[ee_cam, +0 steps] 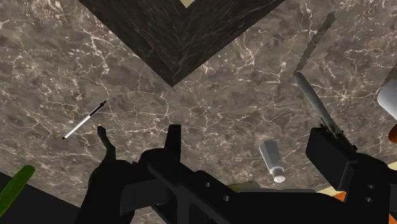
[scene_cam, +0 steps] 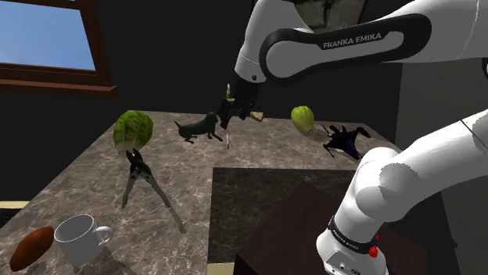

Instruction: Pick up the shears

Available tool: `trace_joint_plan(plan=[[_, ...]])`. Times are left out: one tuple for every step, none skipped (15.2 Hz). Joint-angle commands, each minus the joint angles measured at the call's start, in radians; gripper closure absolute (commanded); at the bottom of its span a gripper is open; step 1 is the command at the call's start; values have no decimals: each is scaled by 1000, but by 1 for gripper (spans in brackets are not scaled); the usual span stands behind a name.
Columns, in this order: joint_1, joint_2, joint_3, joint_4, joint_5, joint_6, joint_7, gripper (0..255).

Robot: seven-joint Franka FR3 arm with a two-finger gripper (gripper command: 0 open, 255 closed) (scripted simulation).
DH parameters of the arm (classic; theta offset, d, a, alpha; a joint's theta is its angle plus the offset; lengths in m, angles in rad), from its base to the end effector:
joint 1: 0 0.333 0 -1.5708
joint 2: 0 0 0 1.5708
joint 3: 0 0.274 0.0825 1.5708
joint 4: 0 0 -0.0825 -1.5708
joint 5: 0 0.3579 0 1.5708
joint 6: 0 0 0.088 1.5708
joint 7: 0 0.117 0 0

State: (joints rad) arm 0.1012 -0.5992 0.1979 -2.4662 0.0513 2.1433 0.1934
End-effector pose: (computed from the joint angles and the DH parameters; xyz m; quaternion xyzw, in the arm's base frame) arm 0.3789 0.1235 0.4869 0.9900 0.0321 0.1373 0.0006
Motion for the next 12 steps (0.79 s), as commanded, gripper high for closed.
trace_joint_plan(plan=[[8,63,21,6,1,85,2,0],[12,91,32,9,1,122,4,0],[16,120,43,14,-1,158,8,0],[19,149,55,19,-3,194,11,0],[22,179,67,27,-8,229,15,0],[24,210,79,35,-13,263,20,0],[25,241,92,45,-21,296,26,0],[25,273,105,56,-30,328,33,0],[25,304,118,68,-41,359,41,0],[24,337,131,81,-56,390,51,0],[23,370,145,96,-72,419,62,0],[21,403,159,111,-92,447,75,0]])
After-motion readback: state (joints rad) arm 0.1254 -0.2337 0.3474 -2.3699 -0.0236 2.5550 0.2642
